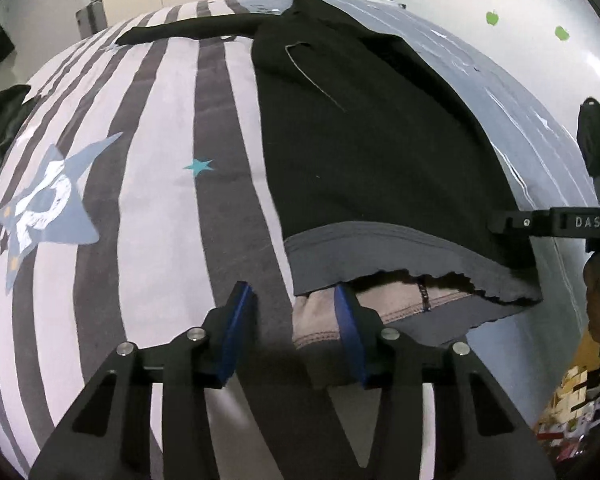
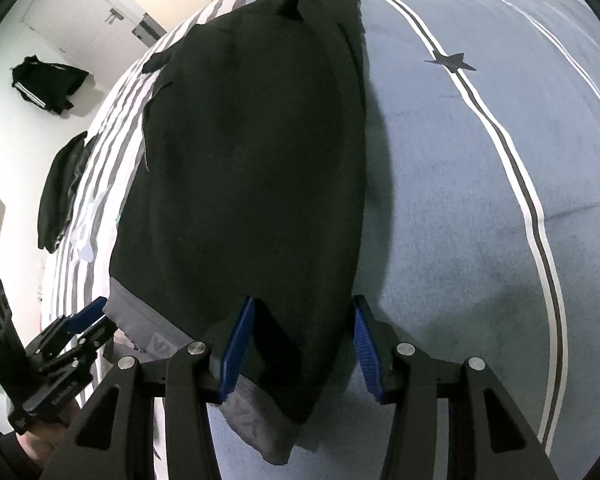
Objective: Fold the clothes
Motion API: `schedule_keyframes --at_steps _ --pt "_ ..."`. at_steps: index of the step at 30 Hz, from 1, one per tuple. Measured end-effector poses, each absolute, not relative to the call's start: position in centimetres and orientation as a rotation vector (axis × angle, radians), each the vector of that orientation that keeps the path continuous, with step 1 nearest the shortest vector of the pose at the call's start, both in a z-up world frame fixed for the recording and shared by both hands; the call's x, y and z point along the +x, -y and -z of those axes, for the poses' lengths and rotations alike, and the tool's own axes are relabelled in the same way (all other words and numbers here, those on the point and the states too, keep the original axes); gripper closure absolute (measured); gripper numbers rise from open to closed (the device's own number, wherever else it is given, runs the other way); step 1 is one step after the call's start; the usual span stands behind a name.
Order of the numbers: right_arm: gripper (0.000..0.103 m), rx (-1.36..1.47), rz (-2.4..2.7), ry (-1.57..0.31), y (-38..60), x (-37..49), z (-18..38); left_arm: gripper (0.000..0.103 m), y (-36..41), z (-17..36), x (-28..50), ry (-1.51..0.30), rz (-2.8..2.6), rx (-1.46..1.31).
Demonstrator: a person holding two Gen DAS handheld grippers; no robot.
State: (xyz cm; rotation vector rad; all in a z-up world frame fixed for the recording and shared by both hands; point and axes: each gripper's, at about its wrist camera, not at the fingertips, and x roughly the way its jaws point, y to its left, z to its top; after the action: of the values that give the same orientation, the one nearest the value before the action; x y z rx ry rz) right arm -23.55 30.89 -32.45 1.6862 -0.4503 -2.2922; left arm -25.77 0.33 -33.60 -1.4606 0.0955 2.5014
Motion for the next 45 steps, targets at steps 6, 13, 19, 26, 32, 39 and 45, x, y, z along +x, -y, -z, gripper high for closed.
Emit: schedule_keyframes --at_steps 6,13,19,26,32,39,45 --pt "0.058 1.682 2.29 0.447 -31.0 -23.6 32.5 0.088 -0.1 31.9 -26.2 -0.057 -2.52 -1.382" --pt "0.058 1.685 2.295 0.431 -30.7 -23.7 32.5 0.087 -0.5 30.7 -26.8 -0.058 -2.548 -1.342" --pt "0.058 1.687 2.299 0.436 -30.6 -23.7 32.5 0.1 0.3 31.4 -26.0 -0.064 -2.543 -1.353" --pt "0.058 1.687 2.294 0.44 -30.6 -23.3 32.2 0.103 1.3 29.1 -24.1 -0.003 -2.596 -1.313" --pt "0.058 1.701 2.274 0.414 -30.2 -22.9 32.1 0.103 2.8 31.5 -21.5 0.022 -2.589 -1.48" --pt "0.058 1.717 2.274 0.397 -30.1 -23.3 31.7 0.103 4.8 32.1 -21.1 0.058 -2.572 -1.543" --pt "0.058 1.693 2.368 0.417 -31.1 -25.1 29.5 0.093 6.3 31.0 -25.4 0.101 -2.577 -1.537"
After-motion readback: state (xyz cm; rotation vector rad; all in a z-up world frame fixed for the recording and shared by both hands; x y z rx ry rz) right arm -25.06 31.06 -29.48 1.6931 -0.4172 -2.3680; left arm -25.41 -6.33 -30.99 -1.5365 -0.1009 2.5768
